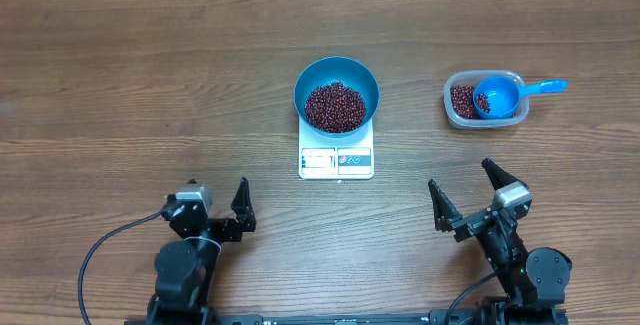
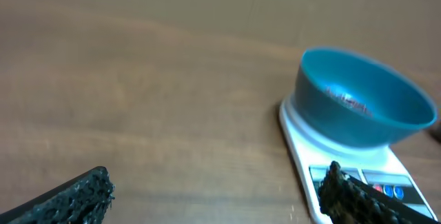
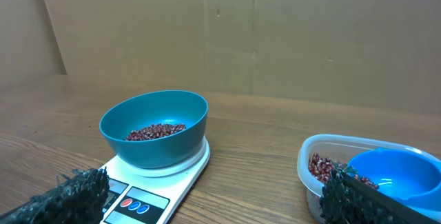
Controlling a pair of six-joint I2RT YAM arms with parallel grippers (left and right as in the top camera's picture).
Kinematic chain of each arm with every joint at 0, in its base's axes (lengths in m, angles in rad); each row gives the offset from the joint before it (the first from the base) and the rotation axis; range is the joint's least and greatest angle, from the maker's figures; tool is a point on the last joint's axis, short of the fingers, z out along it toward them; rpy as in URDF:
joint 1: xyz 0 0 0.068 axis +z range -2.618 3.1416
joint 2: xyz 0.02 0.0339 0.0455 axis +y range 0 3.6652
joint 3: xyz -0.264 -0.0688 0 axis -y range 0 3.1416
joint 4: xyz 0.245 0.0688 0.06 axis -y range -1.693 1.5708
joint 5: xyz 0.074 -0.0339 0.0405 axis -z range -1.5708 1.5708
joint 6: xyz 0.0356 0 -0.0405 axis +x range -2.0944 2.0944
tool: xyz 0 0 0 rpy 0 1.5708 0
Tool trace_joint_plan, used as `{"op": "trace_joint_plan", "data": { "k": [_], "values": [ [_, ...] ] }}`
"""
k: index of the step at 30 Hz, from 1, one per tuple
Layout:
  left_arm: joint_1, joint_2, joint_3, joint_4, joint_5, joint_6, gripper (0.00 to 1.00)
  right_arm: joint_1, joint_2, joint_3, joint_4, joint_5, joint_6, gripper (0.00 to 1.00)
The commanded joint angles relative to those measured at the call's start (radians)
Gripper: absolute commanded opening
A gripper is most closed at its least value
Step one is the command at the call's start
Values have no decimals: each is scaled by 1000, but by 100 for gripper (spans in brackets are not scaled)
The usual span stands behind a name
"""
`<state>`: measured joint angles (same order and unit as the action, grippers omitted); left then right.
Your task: Scoop item into bowl and weigh 150g on scale
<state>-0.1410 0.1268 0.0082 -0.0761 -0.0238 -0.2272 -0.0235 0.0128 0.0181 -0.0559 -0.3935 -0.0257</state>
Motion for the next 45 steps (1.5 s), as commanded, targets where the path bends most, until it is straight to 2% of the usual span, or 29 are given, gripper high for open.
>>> {"op": "trace_joint_plan", "data": {
  "k": [1,7,45],
  "values": [
    [25,-84,-3,1,-16,128,100,5,-10,-10,1,-5,0,100],
    [80,-124,-3,-2,-10,206,99,5,-10,-10,1,-5,0,100],
    [100,-122,-3,0,-9,206,100,5,-10,-10,1,-5,0,100]
  ]
}}
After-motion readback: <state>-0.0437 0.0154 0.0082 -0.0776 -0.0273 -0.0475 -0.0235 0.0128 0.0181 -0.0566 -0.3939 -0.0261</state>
